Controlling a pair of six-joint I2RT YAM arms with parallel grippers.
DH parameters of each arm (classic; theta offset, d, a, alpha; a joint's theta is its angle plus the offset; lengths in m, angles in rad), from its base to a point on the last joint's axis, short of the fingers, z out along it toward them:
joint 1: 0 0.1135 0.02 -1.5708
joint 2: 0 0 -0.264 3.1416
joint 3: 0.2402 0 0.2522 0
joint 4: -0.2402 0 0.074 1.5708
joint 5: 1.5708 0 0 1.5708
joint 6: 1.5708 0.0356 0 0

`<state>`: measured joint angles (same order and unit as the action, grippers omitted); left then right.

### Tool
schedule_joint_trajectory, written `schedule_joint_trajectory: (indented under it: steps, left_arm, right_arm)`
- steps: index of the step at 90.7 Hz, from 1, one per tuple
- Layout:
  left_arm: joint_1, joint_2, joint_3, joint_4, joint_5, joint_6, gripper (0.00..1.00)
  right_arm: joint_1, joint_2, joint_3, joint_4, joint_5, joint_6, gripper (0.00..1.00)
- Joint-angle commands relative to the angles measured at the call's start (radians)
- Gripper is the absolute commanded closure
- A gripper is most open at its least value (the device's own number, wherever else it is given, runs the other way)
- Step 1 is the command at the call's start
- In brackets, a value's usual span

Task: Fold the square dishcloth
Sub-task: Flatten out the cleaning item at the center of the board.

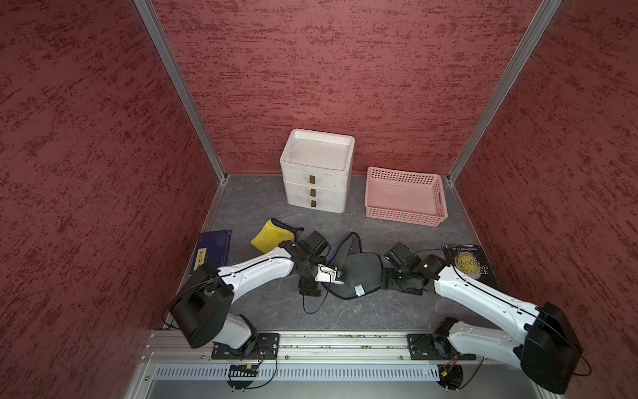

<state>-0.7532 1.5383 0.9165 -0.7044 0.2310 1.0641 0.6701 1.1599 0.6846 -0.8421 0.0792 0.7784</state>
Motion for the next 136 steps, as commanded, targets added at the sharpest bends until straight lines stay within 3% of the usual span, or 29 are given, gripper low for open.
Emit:
schedule_joint_trajectory:
  steps: [1,9,38,62,66,85,112,125,136]
  left_arm:
    - [-0.011,0.084,0.055,0.043,-0.028,0.049,0.17]
    - [-0.022,0.128,0.058,0.067,-0.044,0.058,0.17]
    - [-0.028,0.217,0.061,0.082,-0.090,0.056,0.24]
    - [-0.034,0.163,0.039,0.043,-0.105,0.039,0.79]
    - [-0.037,0.150,0.039,0.032,-0.109,0.030,0.99]
    - [-0.047,0.060,0.070,-0.049,-0.164,-0.012,1.00]
    - [-0.087,-0.208,0.184,-0.261,-0.234,-0.043,1.00]
    - [-0.080,-0.264,0.324,-0.303,-0.323,-0.070,1.00]
    - [-0.055,-0.250,0.447,-0.327,-0.369,-0.095,1.00]
  right_arm:
    - [-0.025,0.034,-0.013,0.088,-0.004,0.013,0.15]
    - [-0.038,0.068,-0.015,0.118,-0.013,0.001,0.18]
    - [-0.078,0.169,-0.036,0.226,-0.038,-0.030,0.46]
    - [-0.087,0.105,-0.062,0.206,-0.030,-0.024,0.93]
    - [-0.086,0.066,-0.061,0.179,-0.027,-0.021,1.00]
    - [-0.075,-0.140,-0.002,0.025,-0.001,-0.020,1.00]
    - [-0.029,-0.330,0.190,-0.178,0.033,-0.030,1.00]
    - [-0.027,-0.317,0.372,-0.225,0.046,-0.072,1.00]
    - [-0.027,-0.216,0.532,-0.251,0.092,-0.121,1.00]
